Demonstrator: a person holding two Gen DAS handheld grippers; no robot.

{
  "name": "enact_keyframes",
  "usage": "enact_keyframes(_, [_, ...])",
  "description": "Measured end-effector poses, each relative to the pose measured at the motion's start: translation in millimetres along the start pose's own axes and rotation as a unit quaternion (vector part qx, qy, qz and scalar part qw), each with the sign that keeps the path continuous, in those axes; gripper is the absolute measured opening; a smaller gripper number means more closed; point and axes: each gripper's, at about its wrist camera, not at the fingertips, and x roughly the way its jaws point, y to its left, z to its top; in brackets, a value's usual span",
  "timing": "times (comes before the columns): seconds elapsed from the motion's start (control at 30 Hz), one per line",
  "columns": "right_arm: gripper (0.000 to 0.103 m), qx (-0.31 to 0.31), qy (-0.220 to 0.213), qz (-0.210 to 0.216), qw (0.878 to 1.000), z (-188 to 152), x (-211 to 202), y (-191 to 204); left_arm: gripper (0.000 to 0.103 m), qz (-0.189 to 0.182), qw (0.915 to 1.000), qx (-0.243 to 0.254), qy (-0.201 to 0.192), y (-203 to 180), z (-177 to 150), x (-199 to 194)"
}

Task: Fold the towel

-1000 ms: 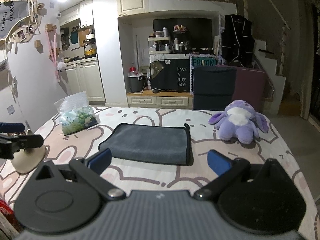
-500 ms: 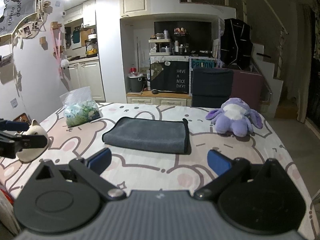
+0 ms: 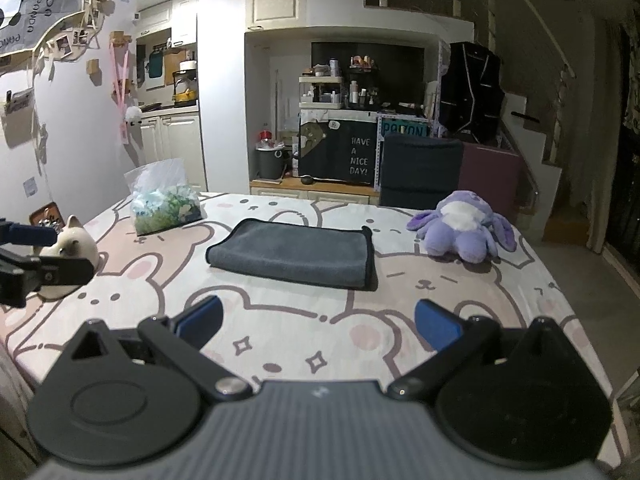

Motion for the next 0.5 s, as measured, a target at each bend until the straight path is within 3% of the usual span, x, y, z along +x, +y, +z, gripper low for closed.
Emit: enact_keyframes(0.5, [0.103, -0.024, -0.006, 0.005, 1.0, -16, -16, 10, 0.103, 0.007, 0.9999, 0.002, 0.014, -7, -21, -8])
